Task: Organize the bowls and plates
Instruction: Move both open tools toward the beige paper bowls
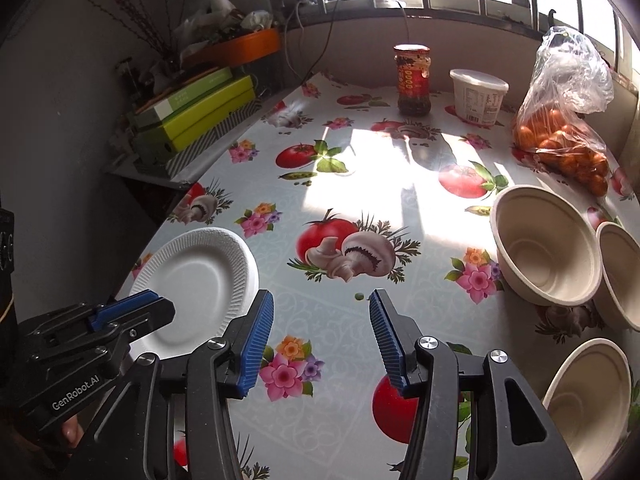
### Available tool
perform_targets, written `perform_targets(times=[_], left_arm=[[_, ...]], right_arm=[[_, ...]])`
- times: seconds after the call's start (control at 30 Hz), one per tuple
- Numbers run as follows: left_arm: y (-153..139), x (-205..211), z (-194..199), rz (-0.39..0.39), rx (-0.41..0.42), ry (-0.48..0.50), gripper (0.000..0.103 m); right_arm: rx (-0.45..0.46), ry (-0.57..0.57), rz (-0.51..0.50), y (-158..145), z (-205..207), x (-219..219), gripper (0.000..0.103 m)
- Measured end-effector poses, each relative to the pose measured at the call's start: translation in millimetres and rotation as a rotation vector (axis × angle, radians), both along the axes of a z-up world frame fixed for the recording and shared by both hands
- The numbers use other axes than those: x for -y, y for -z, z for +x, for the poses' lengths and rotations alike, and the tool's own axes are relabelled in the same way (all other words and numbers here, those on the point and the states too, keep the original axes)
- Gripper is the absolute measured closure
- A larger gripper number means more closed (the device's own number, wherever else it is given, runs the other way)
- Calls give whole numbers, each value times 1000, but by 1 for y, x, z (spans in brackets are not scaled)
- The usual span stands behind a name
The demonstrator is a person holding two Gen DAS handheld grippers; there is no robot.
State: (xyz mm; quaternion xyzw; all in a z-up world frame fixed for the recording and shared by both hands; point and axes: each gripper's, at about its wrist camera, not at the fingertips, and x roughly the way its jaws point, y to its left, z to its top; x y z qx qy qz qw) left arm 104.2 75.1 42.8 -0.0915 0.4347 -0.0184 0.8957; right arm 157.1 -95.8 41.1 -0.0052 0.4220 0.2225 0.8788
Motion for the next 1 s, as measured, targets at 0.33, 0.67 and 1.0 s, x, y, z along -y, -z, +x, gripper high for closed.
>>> perform_targets(times=[0.33, 0.67, 1.0], left_arm=[[3, 45, 20, 1, -5, 112, 82], [1, 84, 44, 8, -10, 202, 82], [-6, 117, 59, 41, 6, 257, 82]], right_arm=[[39, 112, -2, -3, -6, 42, 52], [35, 219, 9, -3, 3, 86, 51], [68, 269, 26, -12, 4, 119, 51]])
